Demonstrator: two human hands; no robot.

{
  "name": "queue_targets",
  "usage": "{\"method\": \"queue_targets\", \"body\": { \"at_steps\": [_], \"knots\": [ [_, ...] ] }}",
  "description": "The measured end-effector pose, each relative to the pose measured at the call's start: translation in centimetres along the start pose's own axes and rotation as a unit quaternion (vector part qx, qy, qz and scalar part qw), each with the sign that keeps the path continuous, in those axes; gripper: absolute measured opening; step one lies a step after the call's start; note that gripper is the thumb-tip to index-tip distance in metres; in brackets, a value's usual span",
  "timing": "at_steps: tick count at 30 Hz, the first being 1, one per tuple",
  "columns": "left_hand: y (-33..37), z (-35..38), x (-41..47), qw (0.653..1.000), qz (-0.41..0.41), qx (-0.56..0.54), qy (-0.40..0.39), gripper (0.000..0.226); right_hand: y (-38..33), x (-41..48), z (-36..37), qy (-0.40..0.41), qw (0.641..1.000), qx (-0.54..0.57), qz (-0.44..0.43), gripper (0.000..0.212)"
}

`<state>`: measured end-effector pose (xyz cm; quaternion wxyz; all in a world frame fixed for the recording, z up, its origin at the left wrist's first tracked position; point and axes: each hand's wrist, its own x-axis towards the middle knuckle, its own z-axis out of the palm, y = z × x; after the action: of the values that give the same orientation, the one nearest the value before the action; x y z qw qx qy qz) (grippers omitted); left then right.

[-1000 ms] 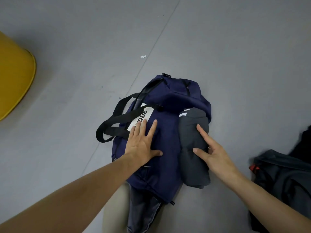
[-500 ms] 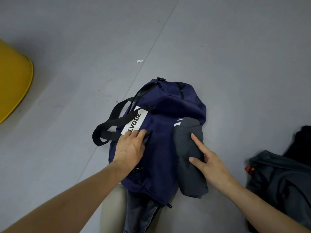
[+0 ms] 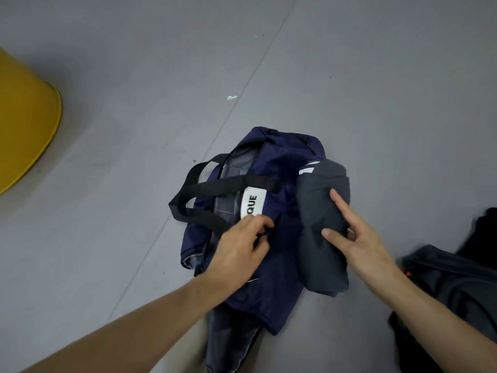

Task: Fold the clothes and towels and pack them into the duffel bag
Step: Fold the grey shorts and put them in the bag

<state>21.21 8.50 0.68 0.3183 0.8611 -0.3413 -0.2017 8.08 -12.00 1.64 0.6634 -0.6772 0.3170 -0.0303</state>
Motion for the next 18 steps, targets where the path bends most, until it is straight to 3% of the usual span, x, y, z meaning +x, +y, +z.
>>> {"method": "queue_targets", "body": {
  "at_steps": [5, 9, 13, 15, 18],
  "knots": [
    [3.4, 4.5, 0.3, 0.996, 0.046, -0.039, -0.063, 0.024, -2.8, -0.7, -3.0, 0.052, 0.998, -0.026, -0.032, 0.076],
    [5.8, 7.3, -0.6, 0.988, 0.070, -0.032, -0.133, 0.008, -4.7, -0.6, -4.7, 0.082, 0.994, -0.014, -0.070, 0.075],
    [5.8, 8.3, -1.9, 0.961, 0.096, -0.040, -0.255, 0.023, -3.8, 0.6, -2.4, 0.037, 0.997, 0.003, -0.063, 0.076],
    [4.7, 7.3, -2.2, 0.960, 0.114, -0.005, -0.255, 0.031, -1.7, 1.1, -0.3, 0.004, 0.998, -0.034, -0.051, 0.076],
    [2.1, 4.3, -2.3, 0.973, 0.150, 0.046, -0.167, 0.034, 1.6, 1.5, 1.3, -0.005, 0.999, -0.047, -0.009, 0.075]
  ]
}}
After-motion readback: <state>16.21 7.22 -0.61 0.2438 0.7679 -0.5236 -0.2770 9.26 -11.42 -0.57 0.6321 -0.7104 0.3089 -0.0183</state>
